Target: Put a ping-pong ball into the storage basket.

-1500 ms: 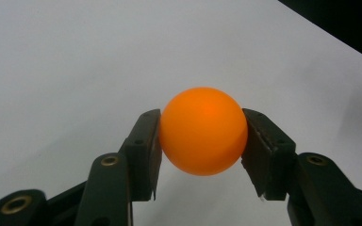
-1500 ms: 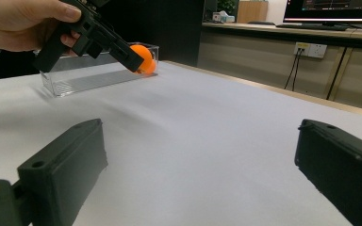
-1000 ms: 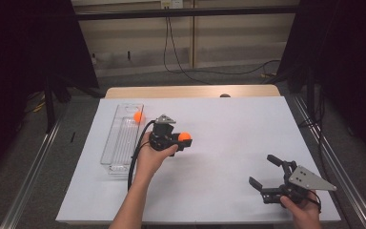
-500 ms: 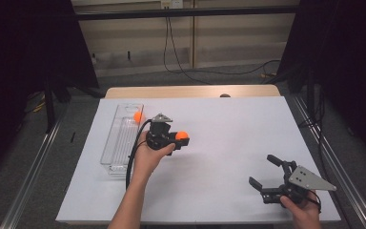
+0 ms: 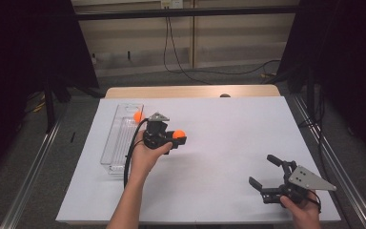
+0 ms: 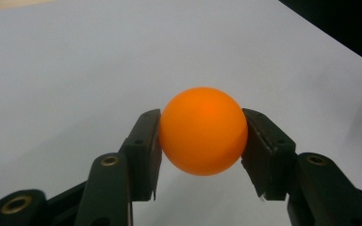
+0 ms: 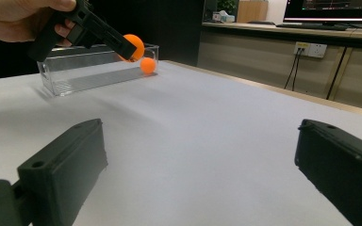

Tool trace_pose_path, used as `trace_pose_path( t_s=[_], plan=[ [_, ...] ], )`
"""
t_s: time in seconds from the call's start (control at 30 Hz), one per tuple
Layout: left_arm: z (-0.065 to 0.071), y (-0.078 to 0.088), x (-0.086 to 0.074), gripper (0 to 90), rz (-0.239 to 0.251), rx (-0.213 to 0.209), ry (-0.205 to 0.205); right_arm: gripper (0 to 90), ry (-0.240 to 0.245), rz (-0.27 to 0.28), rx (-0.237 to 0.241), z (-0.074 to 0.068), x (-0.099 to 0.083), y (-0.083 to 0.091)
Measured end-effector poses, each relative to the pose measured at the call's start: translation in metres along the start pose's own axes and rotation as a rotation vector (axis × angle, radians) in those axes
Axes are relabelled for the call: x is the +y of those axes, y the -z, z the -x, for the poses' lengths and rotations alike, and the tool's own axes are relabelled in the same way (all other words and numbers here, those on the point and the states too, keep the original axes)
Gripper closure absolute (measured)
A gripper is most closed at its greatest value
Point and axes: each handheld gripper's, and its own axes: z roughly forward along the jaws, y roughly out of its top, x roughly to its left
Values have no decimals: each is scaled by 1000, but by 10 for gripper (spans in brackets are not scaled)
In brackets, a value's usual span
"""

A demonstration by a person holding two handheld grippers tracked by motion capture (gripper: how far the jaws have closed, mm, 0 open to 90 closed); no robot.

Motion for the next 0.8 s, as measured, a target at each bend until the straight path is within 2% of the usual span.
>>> trace_pose_path(
  t_s=[0.8],
  plan=[
    [-6, 11, 1, 508, 0, 29, 2, 21, 0, 0, -1, 0, 0, 0]
  ],
)
